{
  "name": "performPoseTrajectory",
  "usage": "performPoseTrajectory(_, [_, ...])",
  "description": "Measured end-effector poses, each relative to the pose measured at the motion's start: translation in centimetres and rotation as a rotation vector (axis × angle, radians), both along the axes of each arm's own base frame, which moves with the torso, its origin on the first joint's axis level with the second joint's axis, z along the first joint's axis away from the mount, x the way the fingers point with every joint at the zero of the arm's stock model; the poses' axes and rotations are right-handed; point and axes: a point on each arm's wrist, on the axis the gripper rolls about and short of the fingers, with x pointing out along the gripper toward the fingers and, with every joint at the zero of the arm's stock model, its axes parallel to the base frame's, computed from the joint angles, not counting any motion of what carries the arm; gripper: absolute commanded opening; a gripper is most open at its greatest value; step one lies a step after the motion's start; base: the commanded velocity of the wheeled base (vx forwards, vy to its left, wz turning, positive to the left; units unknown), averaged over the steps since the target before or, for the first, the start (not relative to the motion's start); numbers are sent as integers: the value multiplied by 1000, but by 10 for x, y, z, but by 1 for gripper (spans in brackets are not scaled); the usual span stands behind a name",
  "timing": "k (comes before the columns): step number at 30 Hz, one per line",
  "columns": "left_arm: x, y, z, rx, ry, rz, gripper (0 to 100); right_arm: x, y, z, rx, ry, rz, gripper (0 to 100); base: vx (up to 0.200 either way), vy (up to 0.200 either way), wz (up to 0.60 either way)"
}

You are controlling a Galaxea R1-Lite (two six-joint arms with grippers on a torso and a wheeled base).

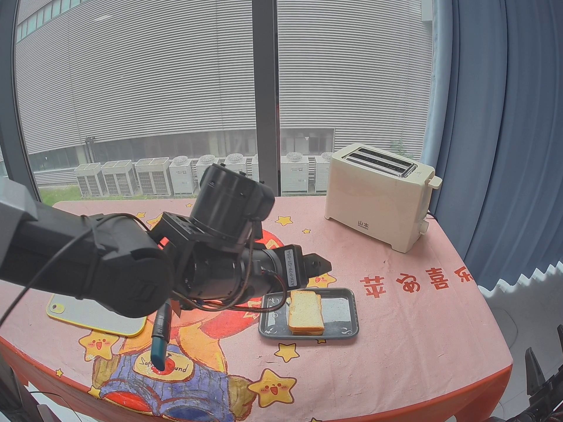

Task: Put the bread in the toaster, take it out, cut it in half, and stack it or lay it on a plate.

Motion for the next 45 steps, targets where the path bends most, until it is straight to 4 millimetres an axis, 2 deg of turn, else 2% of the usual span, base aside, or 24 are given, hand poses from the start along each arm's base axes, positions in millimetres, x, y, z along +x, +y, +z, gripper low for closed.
performPoseTrajectory(5, [-10,9,20,-35,-44,5,100,0,0,0,0,0,0,100,0,0,0])
performPoseTrajectory(9, [-24,28,41,-51,-110,29,100,0,0,0,0,0,0,100,0,0,0])
performPoseTrajectory(15, [-60,73,71,-22,-296,75,100,0,0,0,0,0,0,100,0,0,0])
performPoseTrajectory(21, [-97,128,73,43,-511,157,100,0,0,0,0,0,0,100,0,0,0])
performPoseTrajectory(26, [-134,171,65,113,-695,245,100,0,0,0,0,0,0,100,0,0,0])
performPoseTrajectory(31, [-171,197,49,158,-795,308,100,0,0,0,0,0,0,100,0,0,0])
performPoseTrajectory(37, [-209,216,16,181,-853,343,100,0,0,0,0,0,0,100,0,0,0])
performPoseTrajectory(45, [-242,230,-23,208,-911,394,100,0,0,0,0,-1,0,100,0,0,0])
